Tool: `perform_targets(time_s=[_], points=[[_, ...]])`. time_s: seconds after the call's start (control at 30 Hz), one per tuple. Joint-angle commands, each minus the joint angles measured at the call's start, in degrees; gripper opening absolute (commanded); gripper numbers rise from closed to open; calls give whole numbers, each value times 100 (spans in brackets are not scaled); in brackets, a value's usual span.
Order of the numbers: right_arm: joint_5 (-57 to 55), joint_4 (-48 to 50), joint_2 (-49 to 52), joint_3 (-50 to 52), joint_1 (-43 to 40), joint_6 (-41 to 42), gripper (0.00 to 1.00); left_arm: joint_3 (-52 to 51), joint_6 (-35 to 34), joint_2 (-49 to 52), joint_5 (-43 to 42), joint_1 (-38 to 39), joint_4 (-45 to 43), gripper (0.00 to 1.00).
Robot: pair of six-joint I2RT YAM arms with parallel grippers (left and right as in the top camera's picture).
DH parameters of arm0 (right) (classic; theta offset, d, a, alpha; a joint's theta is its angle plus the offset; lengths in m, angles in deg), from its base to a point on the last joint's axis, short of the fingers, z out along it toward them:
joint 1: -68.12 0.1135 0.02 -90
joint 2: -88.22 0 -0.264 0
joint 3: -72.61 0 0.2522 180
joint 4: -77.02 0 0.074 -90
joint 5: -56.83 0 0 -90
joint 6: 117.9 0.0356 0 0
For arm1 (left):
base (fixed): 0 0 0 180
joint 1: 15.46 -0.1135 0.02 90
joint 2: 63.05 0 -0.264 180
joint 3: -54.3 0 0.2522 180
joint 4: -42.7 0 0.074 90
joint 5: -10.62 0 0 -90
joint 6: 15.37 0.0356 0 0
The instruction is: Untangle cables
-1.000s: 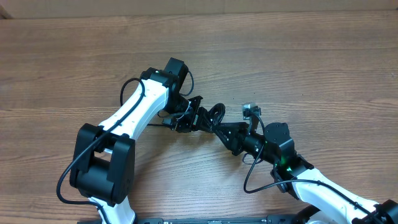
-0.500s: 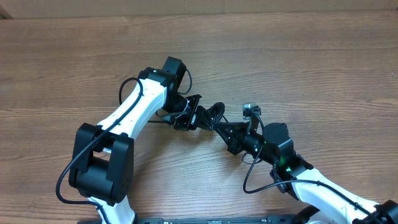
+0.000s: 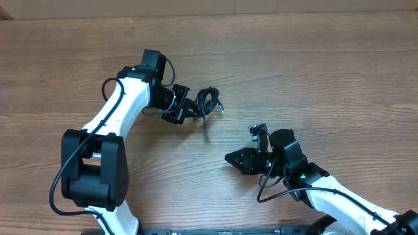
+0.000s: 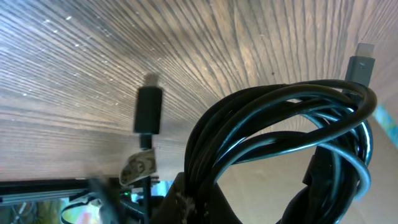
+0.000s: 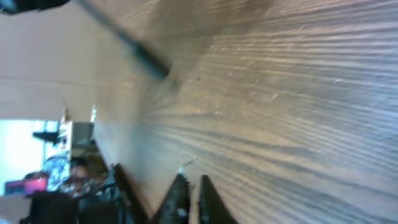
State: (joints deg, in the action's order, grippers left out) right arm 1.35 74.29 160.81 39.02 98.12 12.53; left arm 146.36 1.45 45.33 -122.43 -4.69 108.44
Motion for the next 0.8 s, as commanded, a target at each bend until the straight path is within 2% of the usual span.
perform_targets(time_s=[0.0, 0.07, 0.1, 0.13, 0.23, 0.33, 0.47, 0.57, 0.77], points=[[356, 186, -26, -2, -13, 4, 31, 61, 210, -166, -138, 90, 2, 4], [356, 476, -26, -2, -13, 4, 67, 61, -44, -166, -136, 129, 133, 4], [350, 658, -26, -2, -13, -4, 75, 61, -216, -166, -136, 140, 229, 4], [334, 883, -26, -2, -13, -103, 82, 61, -391, -166, -133, 144, 337, 4], [63, 1349, -26, -2, -13, -483, 89, 61, -809, -166, -166, 155, 702, 4], [-553, 1561, -24, -2, -2, -494, 90, 61, -1115, -166, -476, 184, 1158, 4], [-1150, 1589, -15, -2, -2, -590, 75, 61, -1128, -166, -1003, 280, 1563, 4], [-1156, 1683, 7, -2, 0, -929, 59, 61, -1130, -166, -1104, 389, 1641, 4], [-1453, 1716, 20, -2, 0, -1056, 53, 61, -1134, -166, -1106, 579, 1639, 4]])
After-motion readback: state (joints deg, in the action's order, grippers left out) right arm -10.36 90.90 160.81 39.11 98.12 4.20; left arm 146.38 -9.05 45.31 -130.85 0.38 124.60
